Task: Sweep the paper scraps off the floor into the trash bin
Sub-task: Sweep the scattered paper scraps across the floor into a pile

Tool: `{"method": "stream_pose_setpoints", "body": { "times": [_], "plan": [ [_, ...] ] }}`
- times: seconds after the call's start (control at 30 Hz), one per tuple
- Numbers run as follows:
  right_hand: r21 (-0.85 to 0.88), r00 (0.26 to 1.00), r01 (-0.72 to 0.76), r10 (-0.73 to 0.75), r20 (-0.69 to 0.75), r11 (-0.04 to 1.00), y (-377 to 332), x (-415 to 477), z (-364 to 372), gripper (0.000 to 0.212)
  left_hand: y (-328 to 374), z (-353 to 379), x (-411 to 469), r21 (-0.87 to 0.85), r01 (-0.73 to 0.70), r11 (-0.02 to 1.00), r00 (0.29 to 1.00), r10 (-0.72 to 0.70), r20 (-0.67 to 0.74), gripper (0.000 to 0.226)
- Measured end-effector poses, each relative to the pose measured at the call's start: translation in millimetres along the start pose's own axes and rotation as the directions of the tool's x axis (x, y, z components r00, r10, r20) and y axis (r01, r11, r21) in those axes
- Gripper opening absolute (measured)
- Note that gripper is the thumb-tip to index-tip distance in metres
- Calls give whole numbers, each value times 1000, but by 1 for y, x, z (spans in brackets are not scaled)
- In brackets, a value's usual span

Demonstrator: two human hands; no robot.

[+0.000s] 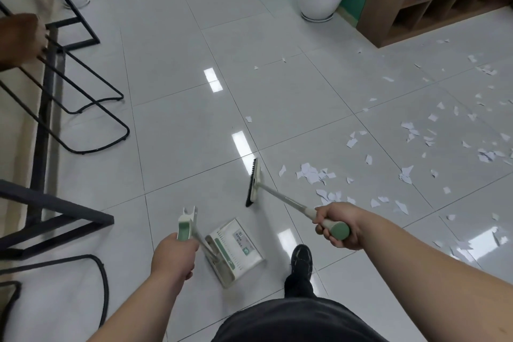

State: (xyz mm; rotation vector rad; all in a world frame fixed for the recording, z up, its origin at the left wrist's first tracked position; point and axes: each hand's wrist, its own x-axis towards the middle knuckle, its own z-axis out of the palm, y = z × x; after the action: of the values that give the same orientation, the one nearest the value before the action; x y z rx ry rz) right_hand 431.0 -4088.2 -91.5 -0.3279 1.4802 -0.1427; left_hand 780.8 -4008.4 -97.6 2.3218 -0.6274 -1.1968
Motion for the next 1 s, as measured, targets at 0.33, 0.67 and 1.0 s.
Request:
{"method": "stream_pose_setpoints", "body": {
  "times": [0.33,0.67,1.0],
  "plan": [
    [327,989,-95,126,-75,940,-67,-1,-127,23,118,83,14,74,-36,997,999,35,8,6],
    [404,986,36,32,-161,914,-117,-20,-153,12,197,136,37,95,-79,992,996,75,45,5],
    [316,999,37,-42,10,948,-179,-1,-109,11,246,123,83,1,-50,999,997,50,54,9]
  ]
}}
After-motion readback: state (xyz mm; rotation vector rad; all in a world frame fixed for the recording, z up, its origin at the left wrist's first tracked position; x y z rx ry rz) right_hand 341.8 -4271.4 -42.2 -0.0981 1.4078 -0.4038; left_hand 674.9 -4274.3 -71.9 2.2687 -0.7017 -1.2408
